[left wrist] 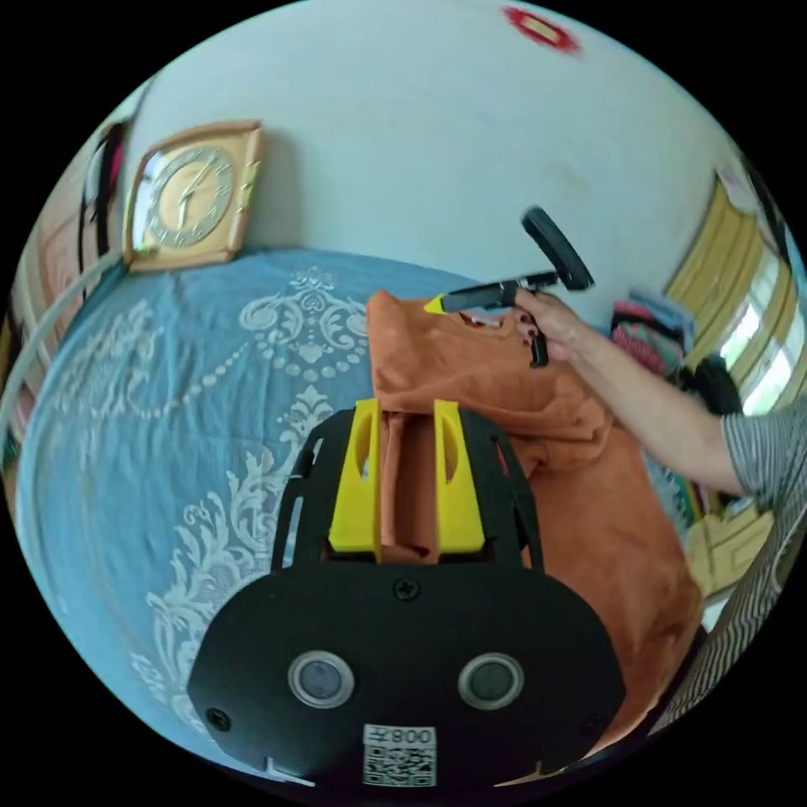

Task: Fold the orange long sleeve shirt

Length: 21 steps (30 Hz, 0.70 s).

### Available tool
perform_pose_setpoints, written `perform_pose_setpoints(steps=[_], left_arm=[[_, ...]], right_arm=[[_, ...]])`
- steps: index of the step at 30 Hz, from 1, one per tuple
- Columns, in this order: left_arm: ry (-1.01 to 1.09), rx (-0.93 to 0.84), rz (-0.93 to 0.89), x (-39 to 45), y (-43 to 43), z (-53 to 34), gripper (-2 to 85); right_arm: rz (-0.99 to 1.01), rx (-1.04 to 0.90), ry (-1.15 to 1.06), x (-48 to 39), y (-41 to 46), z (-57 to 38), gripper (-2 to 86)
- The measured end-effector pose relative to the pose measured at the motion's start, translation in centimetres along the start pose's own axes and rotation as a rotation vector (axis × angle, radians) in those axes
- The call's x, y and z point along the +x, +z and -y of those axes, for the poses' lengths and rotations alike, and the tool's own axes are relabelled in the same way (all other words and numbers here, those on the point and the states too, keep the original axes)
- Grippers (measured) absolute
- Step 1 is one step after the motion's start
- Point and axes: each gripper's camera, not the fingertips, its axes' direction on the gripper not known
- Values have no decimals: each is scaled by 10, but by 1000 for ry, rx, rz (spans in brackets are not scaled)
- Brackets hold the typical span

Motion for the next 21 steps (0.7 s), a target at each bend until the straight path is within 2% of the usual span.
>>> perform_pose_setpoints(steps=[3, 6, 11, 16, 21], left_arm=[[157, -83, 174, 34, 19, 10, 86], [212, -115, 245, 50, 32, 12, 36], [132, -68, 191, 49, 20, 3, 10], [77, 26, 250, 58, -4, -7, 6], [26, -114, 247, 61, 34, -21, 6]], right_arm=[[-36, -64, -4, 3, 6, 12, 79], [-64, -152, -4, 1, 22, 21, 63], [-35, -128, -33, -3, 8, 26, 21], [13, -14, -70, -18, -21, 37, 8], [-6, -121, -13, -9, 20, 41, 7]])
